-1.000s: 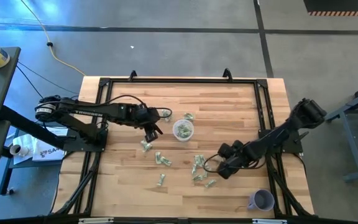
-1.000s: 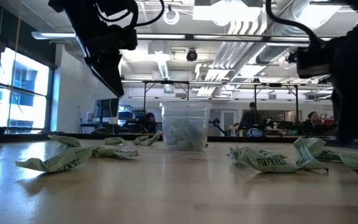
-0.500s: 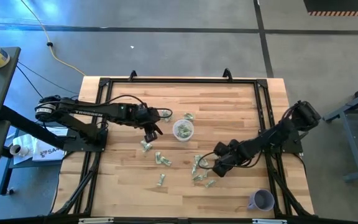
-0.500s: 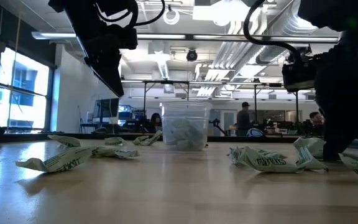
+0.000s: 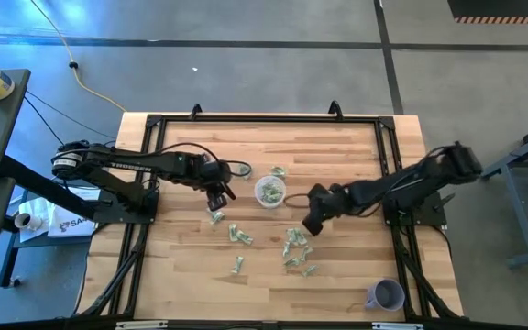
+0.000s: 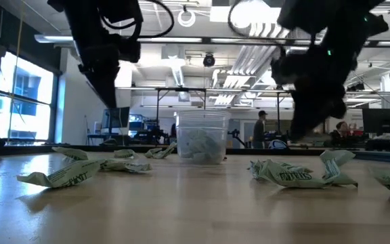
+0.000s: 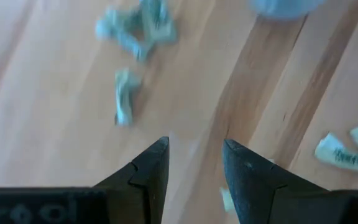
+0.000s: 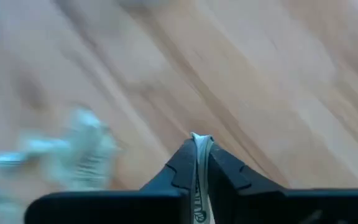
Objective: Pick and place Stevia / Truvia into bins
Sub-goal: Put the white stevia packet into the transparent container
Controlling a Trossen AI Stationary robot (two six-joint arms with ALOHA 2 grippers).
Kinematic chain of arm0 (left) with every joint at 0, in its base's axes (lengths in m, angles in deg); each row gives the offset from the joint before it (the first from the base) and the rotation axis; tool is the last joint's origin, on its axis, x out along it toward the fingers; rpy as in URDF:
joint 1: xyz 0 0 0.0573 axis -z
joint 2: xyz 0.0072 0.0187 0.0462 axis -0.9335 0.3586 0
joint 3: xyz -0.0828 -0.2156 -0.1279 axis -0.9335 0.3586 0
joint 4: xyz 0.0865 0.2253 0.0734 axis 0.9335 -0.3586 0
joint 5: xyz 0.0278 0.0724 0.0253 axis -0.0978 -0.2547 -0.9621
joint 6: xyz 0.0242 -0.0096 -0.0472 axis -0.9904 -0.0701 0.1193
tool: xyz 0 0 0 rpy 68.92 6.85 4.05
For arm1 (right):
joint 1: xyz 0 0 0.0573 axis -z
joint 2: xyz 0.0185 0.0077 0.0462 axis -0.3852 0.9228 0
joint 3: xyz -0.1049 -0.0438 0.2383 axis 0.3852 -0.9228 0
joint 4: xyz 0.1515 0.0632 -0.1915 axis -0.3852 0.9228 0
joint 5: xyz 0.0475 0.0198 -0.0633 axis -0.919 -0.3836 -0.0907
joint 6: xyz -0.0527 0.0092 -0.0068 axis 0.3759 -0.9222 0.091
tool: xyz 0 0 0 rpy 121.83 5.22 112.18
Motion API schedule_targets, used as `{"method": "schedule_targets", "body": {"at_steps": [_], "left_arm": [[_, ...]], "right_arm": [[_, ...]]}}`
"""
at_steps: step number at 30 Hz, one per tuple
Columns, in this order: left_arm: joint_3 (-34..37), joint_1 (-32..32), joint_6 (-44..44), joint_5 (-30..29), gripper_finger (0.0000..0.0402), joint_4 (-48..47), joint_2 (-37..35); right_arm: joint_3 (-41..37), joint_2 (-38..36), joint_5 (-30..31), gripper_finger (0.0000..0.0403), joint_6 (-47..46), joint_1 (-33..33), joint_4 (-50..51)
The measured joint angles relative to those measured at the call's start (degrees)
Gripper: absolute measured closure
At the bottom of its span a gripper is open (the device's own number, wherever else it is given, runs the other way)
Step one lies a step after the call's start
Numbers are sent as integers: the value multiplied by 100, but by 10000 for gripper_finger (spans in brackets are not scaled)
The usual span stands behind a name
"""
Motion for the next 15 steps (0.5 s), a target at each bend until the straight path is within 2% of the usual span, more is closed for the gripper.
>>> {"method": "schedule_targets", "body": {"at_steps": [4, 7, 11, 15], "left_arm": [[4, 2, 670, 109, 218, -389, 0], [4, 2, 1087, 96, 218, -444, -9], [11, 2, 1391, 84, 224, -464, -161], [8, 2, 1643, -79, 254, -422, -607]], "right_arm": [[-2, -568, -106, 396, 728, 621, -311], [91, -709, -621, 396, 1174, 1211, -741], [635, -440, -1130, 398, 1945, 1723, -903], [1472, 161, -1553, 400, 2682, 1892, -884]]}}
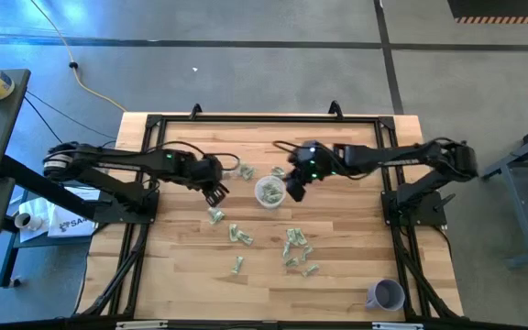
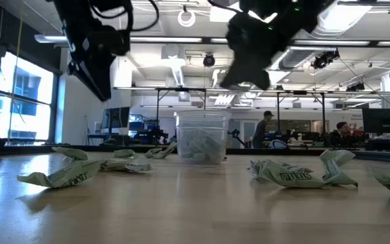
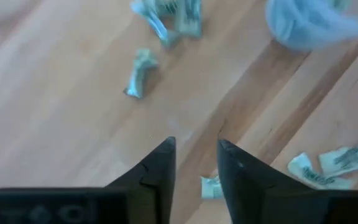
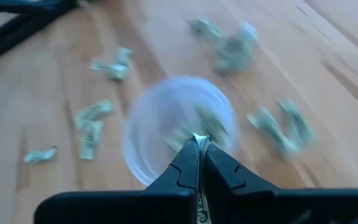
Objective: Pick and place Stevia / Truvia into bins
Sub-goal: Put the white stevia packet into the transparent container
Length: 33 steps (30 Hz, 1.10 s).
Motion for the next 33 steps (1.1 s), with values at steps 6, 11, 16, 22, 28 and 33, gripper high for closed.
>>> {"method": "schedule_targets", "body": {"at_steps": [6, 11, 16, 22, 28, 33], "left_arm": [[217, -15, 104, -373, 303, 12, -581], [729, 7, 489, -65, 311, 10, -695], [1094, 152, 867, 747, 275, 432, -682], [1374, 1037, -637, 1108, 216, 1044, -659], [1669, 1471, -1685, 1069, 179, 1509, -417], [1780, 1393, -2424, 741, 173, 1780, -38]], "right_arm": [[1037, 1042, -683, 386, 625, 36, 186], [1527, 1684, -981, 334, 889, 69, 1000], [1850, 1672, -727, 245, 1364, 59, 1447], [1973, 1177, 137, 155, 2286, -23, 2277], [1608, 585, 860, 120, 2474, -61, 3033], [1006, 141, 1046, 116, 2051, -54, 3082]]}}
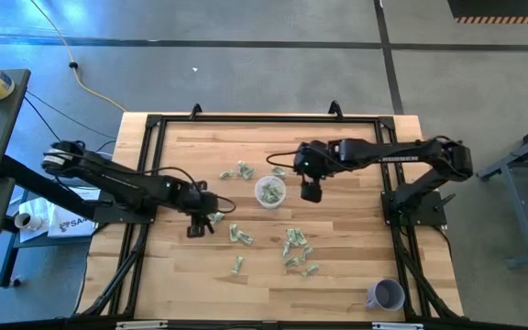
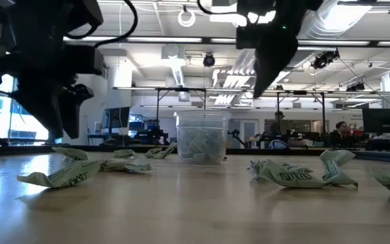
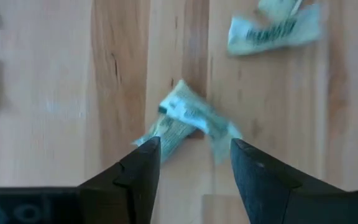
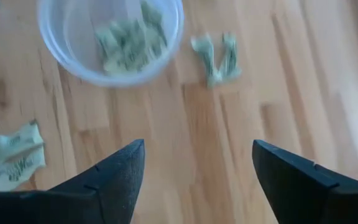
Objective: Pick and place Stevia / Truvia into bins
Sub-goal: Put the white stevia packet into the transparent container
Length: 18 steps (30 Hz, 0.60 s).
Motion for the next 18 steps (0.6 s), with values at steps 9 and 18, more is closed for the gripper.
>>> {"method": "schedule_targets", "body": {"at_steps": [9, 18], "left_arm": [[7, -544, -1948, 397, 214, 160, 492], [-13, -1132, -2984, 1141, 247, 904, 1213]], "right_arm": [[-744, -461, -7, 116, -957, -150, -37], [-830, -543, 338, 116, -1507, -518, 1]]}}
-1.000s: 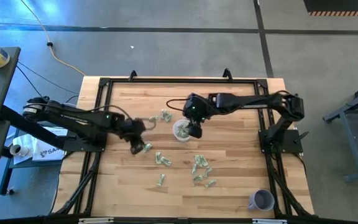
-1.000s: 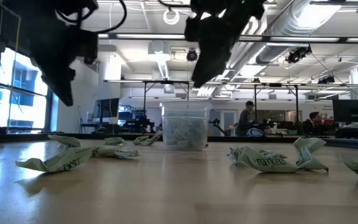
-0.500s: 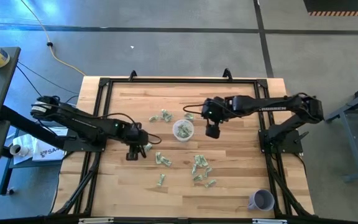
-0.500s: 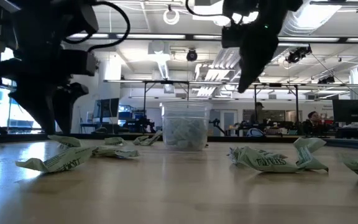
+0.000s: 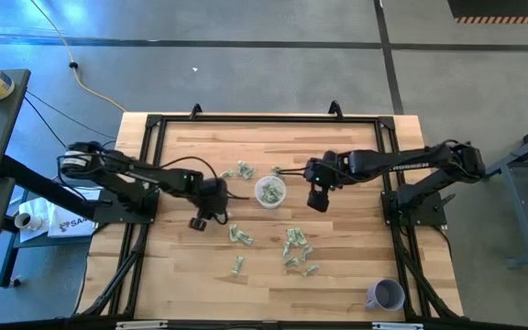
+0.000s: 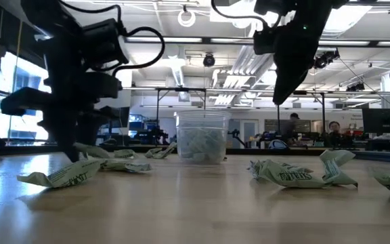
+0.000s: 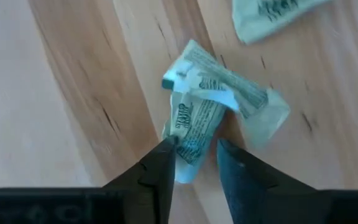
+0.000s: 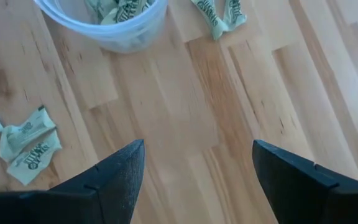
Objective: Pick and place Stevia / Truvia into bins
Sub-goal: Put the white stevia packet into the transparent container
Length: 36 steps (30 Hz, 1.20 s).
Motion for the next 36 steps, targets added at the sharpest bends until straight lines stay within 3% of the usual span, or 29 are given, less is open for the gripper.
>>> {"method": "schedule_targets", "body": {"at_steps": [6, 12, 16, 21, 26, 30, 36], "left_arm": [[-24, 2, 54, -52, 286, 94, 195], [-248, 2, 827, -347, 379, -789, 114], [-999, -1, 1181, -762, 372, -2230, 166], [-2505, 0, 1133, -698, 379, -3306, 140], [-3407, -301, 886, -678, 379, -2194, 142], [-3422, -611, 703, -441, 376, -1204, 533], [-3416, -697, 748, 313, 366, -324, 1462]], "right_arm": [[0, 0, 171, 116, -189, -169, 107], [0, -33, 481, 116, -135, -210, 104], [0, -193, 726, 116, 2, -210, 53], [0, -552, 1075, 116, 118, -161, 110], [2, -845, 1304, 116, 120, -75, 183], [2, -892, 1254, 116, 52, -107, 298], [2, -894, 662, 116, -174, -576, 600]]}}
